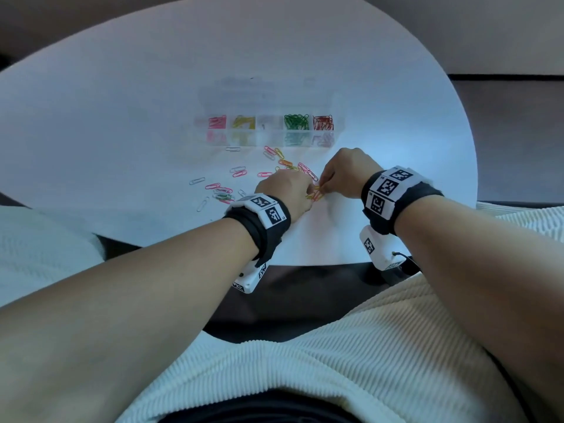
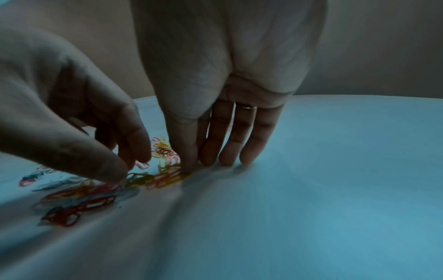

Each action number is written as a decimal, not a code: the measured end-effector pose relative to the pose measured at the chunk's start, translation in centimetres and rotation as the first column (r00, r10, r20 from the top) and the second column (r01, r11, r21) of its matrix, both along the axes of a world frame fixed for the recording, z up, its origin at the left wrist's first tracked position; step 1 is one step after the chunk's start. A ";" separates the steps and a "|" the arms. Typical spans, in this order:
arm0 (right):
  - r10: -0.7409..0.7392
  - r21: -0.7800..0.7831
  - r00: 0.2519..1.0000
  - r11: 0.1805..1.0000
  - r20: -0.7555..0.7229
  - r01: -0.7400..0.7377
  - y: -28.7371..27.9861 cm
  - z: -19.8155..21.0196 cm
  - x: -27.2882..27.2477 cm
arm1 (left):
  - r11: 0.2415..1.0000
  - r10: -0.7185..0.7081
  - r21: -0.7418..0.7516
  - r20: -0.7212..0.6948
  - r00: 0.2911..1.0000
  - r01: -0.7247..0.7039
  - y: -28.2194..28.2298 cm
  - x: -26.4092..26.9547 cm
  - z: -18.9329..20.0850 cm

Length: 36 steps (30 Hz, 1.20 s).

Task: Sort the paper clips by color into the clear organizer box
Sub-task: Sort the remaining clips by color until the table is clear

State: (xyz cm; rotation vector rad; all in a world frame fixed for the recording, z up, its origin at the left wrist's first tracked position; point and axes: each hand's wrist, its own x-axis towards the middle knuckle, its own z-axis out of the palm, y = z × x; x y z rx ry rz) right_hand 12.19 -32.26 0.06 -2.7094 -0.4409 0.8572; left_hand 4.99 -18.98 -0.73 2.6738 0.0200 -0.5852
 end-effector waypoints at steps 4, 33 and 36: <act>0.005 -0.011 1.000 1.000 -0.014 -0.005 0.1 -0.1 0.2 | 0.996 -0.008 0.087 -0.039 0.999 0.012 -0.5 0.6 -0.6; -0.266 0.376 0.712 0.701 -0.650 0.606 -1.9 1.0 1.5 | 0.346 0.593 -0.688 -0.367 0.717 -0.638 4.7 -2.6 -0.2; -0.304 0.378 0.660 0.627 -0.687 0.681 -1.7 1.1 1.6 | 0.195 0.633 -0.702 -0.444 0.634 -0.685 5.8 -2.5 -0.1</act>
